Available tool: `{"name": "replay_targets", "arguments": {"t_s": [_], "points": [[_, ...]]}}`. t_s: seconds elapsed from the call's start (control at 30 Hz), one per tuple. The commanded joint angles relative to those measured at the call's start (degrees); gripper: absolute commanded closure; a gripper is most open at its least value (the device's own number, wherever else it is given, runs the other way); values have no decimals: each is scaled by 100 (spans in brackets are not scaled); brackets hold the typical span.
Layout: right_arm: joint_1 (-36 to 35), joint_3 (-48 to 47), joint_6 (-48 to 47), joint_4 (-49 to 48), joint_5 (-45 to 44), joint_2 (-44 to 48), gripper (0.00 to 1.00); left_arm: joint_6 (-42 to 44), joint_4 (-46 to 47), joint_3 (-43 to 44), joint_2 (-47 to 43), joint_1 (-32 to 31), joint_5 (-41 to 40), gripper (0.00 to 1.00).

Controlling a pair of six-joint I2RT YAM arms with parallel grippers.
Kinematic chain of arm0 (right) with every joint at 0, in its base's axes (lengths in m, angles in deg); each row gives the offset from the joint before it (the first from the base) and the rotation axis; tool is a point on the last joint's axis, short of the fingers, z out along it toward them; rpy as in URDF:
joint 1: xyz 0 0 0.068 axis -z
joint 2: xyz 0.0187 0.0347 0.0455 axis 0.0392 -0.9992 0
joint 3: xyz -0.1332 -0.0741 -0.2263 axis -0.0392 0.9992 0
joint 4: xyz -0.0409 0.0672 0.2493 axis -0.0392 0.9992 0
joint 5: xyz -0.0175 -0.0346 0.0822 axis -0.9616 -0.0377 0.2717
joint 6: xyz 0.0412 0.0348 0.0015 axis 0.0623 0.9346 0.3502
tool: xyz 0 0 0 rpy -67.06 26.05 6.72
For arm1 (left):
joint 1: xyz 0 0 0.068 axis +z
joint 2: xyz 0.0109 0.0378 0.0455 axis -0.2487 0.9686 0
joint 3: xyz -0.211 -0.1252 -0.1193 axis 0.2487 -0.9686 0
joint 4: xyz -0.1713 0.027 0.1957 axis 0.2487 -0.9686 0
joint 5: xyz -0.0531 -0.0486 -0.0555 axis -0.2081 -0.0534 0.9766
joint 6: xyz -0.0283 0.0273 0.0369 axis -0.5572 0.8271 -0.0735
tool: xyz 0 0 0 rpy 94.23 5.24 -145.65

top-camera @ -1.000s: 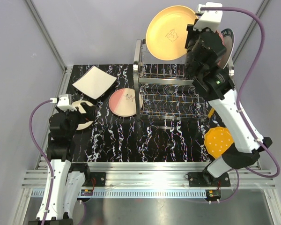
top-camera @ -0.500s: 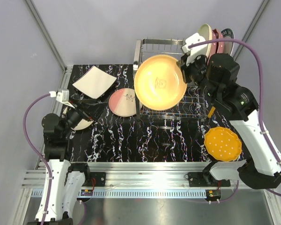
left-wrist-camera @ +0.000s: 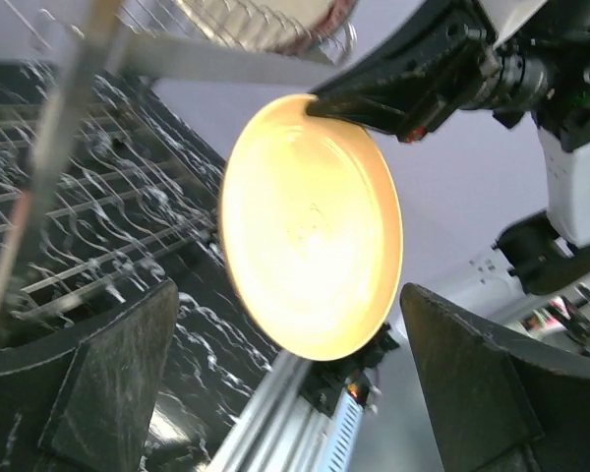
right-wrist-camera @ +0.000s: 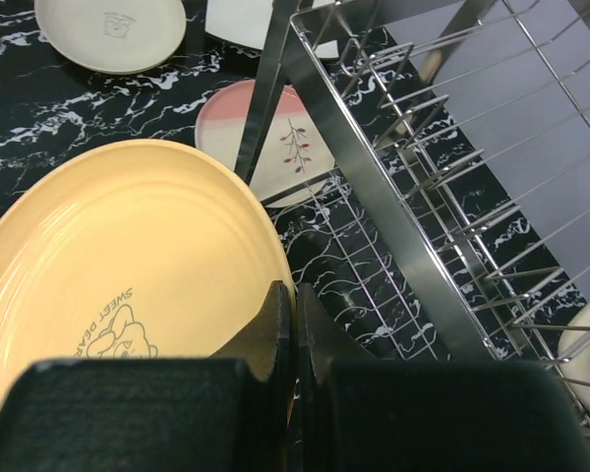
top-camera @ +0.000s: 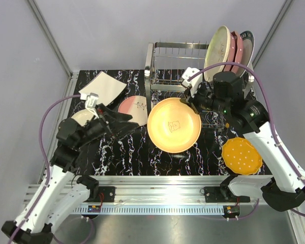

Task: Unload the plates from the dish rack
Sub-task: Pass the plate from the right arm to the left

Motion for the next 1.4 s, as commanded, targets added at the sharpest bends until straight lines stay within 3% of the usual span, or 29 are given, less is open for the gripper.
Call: {"name": "replay_targets", "arguments": {"t_s": [0.0,0.13,0.33,0.43,0.47,0.5,0.57,0.6,0.63,0.67,0.73,0.8,0.97,1.17,1.37], "points": [[122,-15,109,-298,597,193,100,360,-272,272,314,-804,-1050,4],[228,81,197,-324,835,272,100,615,-675,474,788,-1509,-1719,8],[307,327,258,-438,967,386,100,1098,-1325,1080,1500,-2450,-2774,26],[351,398,276,-456,994,447,100,1204,-1423,1265,1694,-2600,-2898,56],[360,415,276,-465,1011,456,100,1221,-1458,1335,1721,-2617,-2933,78],[386,442,276,-465,1020,491,100,1274,-1554,1362,1782,-2626,-2977,89],[404,468,285,-473,1003,518,100,1309,-1616,1406,1774,-2626,-3004,97],[430,512,293,-491,1003,527,94,1336,-1643,1398,1774,-2635,-3056,100],[448,530,294,-500,994,570,80,1345,-1669,1389,1713,-2635,-3083,100],[456,547,285,-483,968,571,60,1362,-1678,1319,1669,-2626,-3101,100],[570,617,302,-508,950,684,6,1450,-1687,1248,1467,-2618,-3293,100],[684,679,320,-483,924,781,0,1590,-1678,1055,1282,-2530,-3399,100],[1150,1030,171,-351,801,1264,0,1635,-1941,468,553,-1784,-3277,100],[1405,1996,21,-429,528,1801,0,1486,-2100,-385,-230,148,-2574,100],[1485,2919,12,-728,598,2065,0,906,-1381,-1149,-283,2284,-1731,100]]}}
